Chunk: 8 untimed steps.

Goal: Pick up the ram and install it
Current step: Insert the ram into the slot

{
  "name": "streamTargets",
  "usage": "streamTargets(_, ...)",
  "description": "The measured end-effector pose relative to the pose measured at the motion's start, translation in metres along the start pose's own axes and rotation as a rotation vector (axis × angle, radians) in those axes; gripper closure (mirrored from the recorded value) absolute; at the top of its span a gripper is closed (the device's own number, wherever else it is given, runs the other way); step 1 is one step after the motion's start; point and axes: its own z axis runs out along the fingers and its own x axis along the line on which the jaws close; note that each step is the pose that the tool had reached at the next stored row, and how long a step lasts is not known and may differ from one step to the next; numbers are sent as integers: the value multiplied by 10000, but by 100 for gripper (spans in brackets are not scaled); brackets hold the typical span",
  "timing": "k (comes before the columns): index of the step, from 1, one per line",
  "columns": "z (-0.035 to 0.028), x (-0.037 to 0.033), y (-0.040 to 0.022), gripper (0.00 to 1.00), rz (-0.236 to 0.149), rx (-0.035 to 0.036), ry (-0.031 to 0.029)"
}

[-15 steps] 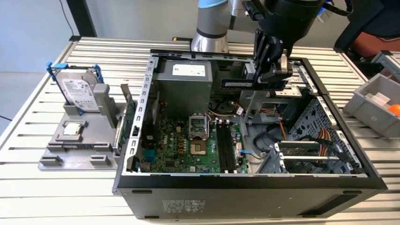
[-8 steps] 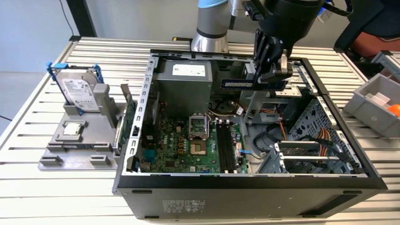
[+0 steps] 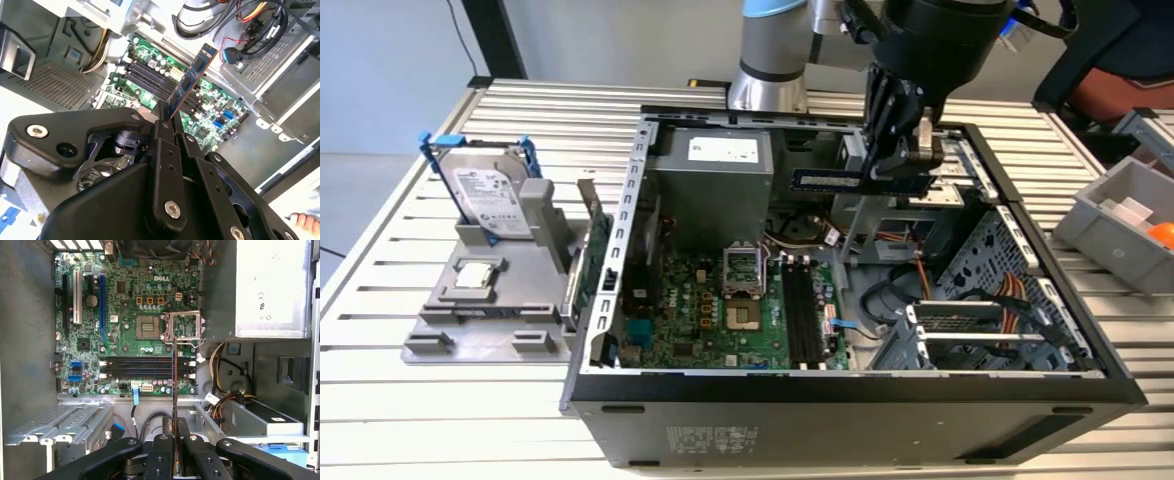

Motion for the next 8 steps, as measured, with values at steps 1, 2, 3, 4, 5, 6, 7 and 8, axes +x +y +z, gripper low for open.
streamTargets(1,0,4,0,100,76,3,-2)
streamTargets(2,0,8,0,100,149,6,-2)
streamTargets(3,0,12,0,100,227,8,-4)
streamTargets(4,0,16,-1,100,303,11,-5)
streamTargets(5,0,20,-1,100,377,14,-6)
streamTargets(6,-1,24,-1,100,451,17,-7)
streamTargets(7,-1,28,-1,100,523,19,-8)
streamTargets(8,-1,32,-1,100,599,22,-10)
